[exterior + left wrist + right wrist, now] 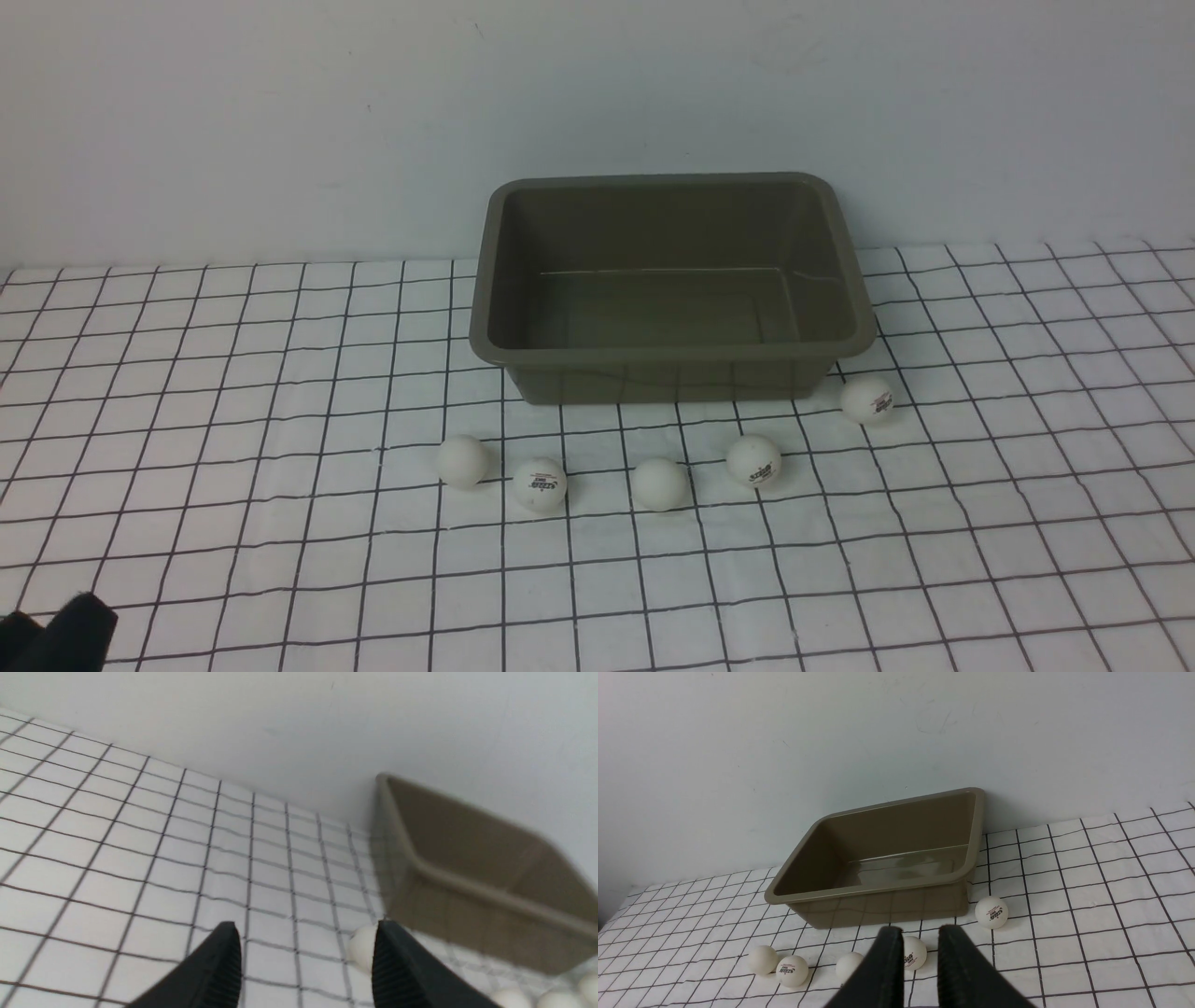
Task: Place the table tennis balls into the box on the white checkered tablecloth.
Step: 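Reach for and grasp a ping pong ball on the table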
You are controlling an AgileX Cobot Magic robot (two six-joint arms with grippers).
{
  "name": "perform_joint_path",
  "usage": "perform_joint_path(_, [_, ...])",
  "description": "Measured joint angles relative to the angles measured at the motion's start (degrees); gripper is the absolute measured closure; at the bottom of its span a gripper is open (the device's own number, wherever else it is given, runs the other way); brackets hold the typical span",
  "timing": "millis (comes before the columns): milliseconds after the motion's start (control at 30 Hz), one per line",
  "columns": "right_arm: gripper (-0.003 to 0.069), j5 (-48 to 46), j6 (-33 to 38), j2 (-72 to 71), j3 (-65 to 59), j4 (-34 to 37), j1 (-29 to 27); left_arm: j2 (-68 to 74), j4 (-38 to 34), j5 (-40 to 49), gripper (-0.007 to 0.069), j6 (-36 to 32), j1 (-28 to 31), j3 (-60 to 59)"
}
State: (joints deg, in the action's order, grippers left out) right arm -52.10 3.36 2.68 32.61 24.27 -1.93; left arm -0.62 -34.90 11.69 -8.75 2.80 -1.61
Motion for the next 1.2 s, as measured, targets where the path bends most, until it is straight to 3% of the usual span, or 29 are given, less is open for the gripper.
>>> perform_joint_path(67, [0.0561, -0.26, 2.04, 0.00, 0.00, 0.16, 0.00, 0.00, -9.00, -4.04, 0.0272, -0.90, 0.00, 0.00])
perform_joint_path(133, [0.0560, -0.71, 3.81, 0.00, 0.00, 0.97, 0.00, 0.00, -12.22, -3.87, 0.0272, -3.69, 0.00, 0.38])
perform_joint_path(467, [0.0557, -2.18, 11.85, 1.82, 0.00, 7.63, 0.00, 3.71, -16.76, 14.11, 0.0272, -19.74, 0.00, 12.65])
perform_joint_path(600, [0.0544, -5.76, 20.66, 5.22, 0.07, 10.30, 0.00, 14.93, -14.43, 25.98, 0.0272, -29.00, 0.00, 20.62])
perform_joint_path(733, [0.0447, -5.32, 27.82, 11.58, 0.07, 12.27, 0.00, 23.13, -12.89, 31.62, 0.0249, -35.76, 0.00, 23.25])
perform_joint_path(867, [0.0371, -2.87, 28.54, 15.58, 0.07, 12.74, 0.00, 26.75, -13.41, 31.40, 0.0219, -39.81, 0.00, 23.47])
perform_joint_path(967, [0.0272, 2.30, 30.45, 24.86, 0.07, 13.74, 0.00, 28.94, -15.13, 29.61, 0.0194, -44.72, 0.00, 23.47])
perform_joint_path(1200, [0.0254, 10.24, 40.76, 42.11, 0.07, 14.87, 0.00, 29.17, -19.76, 29.44, 0.0195, -46.67, 0.00, 23.51])
